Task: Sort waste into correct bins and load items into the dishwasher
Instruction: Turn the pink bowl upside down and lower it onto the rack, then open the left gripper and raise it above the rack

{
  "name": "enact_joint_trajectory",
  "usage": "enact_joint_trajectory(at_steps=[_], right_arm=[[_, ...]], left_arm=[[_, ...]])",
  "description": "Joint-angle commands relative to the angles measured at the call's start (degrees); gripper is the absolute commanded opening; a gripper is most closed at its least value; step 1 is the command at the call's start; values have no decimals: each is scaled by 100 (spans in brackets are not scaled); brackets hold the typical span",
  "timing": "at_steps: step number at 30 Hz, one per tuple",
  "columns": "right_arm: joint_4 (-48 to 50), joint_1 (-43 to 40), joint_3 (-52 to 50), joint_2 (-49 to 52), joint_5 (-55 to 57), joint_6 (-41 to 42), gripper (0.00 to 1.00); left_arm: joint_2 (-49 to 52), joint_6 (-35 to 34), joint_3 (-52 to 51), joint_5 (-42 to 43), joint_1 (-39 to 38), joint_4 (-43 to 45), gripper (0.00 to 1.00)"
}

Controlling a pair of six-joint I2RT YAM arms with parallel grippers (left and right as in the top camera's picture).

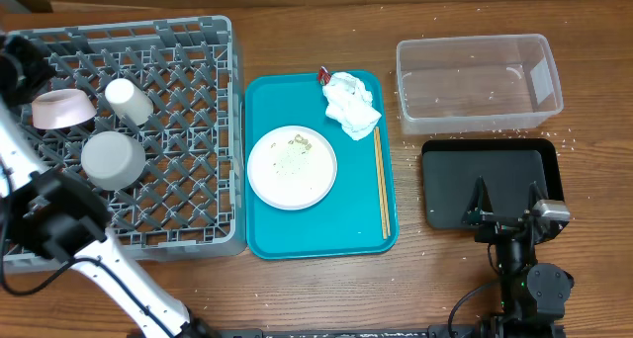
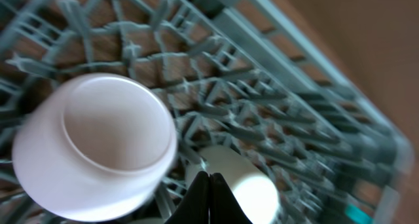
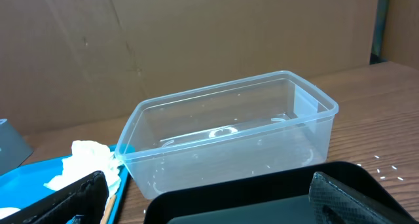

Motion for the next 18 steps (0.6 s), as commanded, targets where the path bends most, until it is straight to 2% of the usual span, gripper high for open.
enact_joint_trajectory(at_steps=[1, 7, 15, 18], right_arm=[[33, -22, -61, -57, 50, -4, 100], [33, -22, -59, -57, 50, -4, 100], [33, -22, -59, -57, 50, -4, 100], [33, -22, -59, -57, 50, -4, 100]], left_arm=[[-11, -765, 70, -2304, -396, 173, 4], [149, -1040, 66, -3049, -706, 439, 4], [625, -1047, 63, -3215, -662, 74, 4], [636, -1281, 63, -3519, -557, -140, 4]])
